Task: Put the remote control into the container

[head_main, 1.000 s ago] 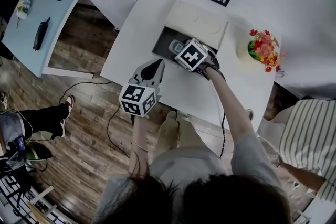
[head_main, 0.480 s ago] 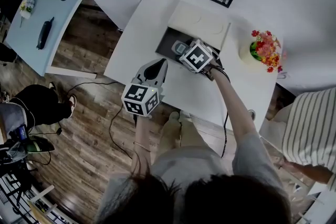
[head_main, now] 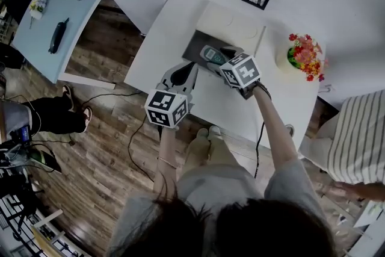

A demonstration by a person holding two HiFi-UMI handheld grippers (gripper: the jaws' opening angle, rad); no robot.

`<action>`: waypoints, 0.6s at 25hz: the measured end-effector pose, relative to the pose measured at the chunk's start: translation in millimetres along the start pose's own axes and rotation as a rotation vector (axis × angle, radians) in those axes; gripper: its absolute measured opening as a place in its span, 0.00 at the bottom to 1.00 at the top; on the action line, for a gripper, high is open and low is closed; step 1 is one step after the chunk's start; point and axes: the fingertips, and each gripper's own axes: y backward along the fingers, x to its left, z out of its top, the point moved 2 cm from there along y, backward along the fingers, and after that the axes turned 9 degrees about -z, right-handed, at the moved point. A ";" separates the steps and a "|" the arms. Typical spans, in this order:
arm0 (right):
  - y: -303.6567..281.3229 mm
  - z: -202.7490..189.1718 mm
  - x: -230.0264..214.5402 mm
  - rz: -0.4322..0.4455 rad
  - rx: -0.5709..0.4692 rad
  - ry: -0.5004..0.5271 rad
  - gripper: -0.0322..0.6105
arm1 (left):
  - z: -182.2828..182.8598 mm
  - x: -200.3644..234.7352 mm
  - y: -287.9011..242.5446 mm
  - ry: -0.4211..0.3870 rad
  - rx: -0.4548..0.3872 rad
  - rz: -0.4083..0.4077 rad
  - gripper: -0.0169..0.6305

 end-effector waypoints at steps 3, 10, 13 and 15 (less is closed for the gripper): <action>14.6 2.6 2.1 0.004 -0.048 -0.035 0.49 | 5.9 -7.7 -2.6 -0.007 -0.020 -0.010 0.03; 47.3 9.7 10.7 -0.020 -0.154 -0.064 0.32 | 16.3 -27.4 -0.5 -0.015 -0.057 -0.032 0.03; 70.2 20.8 20.8 -0.030 -0.236 -0.083 0.25 | 24.1 -36.7 6.5 -0.040 -0.067 -0.052 0.03; 89.2 28.4 27.0 -0.038 -0.302 -0.105 0.19 | 29.5 -45.7 9.6 -0.057 -0.077 -0.069 0.03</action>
